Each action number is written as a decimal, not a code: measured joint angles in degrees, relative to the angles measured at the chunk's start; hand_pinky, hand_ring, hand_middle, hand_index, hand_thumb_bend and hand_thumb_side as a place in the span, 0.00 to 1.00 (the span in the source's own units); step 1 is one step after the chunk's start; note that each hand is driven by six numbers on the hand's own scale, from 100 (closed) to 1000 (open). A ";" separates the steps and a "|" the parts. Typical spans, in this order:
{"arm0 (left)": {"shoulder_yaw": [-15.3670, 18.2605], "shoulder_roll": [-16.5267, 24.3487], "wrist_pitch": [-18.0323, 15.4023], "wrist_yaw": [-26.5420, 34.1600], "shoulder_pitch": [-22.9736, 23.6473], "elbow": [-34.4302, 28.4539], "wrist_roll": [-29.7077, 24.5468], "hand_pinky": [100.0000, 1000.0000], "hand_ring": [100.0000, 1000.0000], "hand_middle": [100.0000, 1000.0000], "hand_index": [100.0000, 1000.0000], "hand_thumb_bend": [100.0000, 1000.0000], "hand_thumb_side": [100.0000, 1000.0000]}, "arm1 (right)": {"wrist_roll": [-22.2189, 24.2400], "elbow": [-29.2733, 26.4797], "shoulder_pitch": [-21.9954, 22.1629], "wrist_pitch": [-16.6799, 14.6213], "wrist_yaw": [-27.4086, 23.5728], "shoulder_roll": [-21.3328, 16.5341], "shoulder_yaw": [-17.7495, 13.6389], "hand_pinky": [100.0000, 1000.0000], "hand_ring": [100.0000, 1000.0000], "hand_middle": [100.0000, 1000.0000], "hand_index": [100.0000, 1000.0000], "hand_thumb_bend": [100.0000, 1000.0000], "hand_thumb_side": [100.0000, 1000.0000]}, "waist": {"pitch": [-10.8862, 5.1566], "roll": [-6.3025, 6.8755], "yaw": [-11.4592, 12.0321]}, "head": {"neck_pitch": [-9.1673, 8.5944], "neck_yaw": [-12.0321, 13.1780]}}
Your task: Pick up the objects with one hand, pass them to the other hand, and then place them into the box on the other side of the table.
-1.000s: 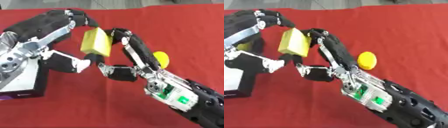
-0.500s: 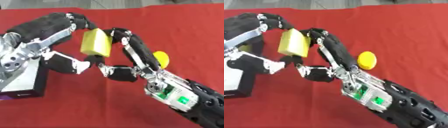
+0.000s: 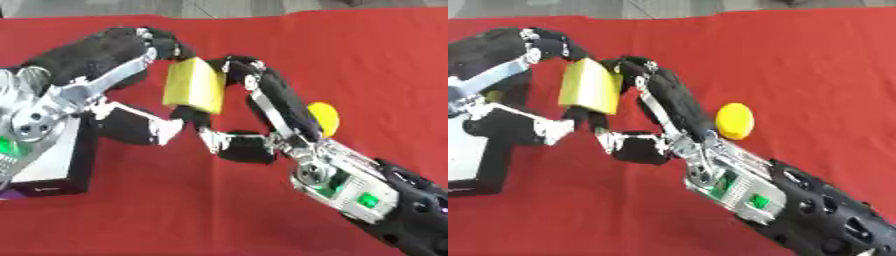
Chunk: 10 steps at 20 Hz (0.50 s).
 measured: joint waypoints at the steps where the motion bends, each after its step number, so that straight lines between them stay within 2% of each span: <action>1: -0.07 0.00 -0.01 0.12 0.00 0.09 0.20 0.84 0.74 0.63 0.73 0.00 0.16 | 0.09 0.07 0.00 -0.09 0.02 0.00 -0.04 0.65 0.55 0.48 0.59 0.00 0.06 | 0.01 0.00 0.00 | 0.00 0.05; 6: -0.10 -0.43 0.12 1.15 0.00 0.35 1.35 0.80 0.64 0.49 0.55 0.00 0.05 | 0.35 0.21 0.04 -0.15 0.43 -0.01 -0.06 0.65 0.57 0.50 0.61 0.00 0.02 | 0.10 -0.12 -0.03 | 0.00 0.10; 10: -0.21 -0.47 0.25 1.88 0.06 0.67 2.44 0.77 0.57 0.43 0.46 0.00 0.09 | 0.82 0.21 0.03 0.34 0.76 -0.01 -0.21 0.67 0.61 0.53 0.64 0.00 0.00 | 0.10 -0.11 -0.04 | 0.00 0.10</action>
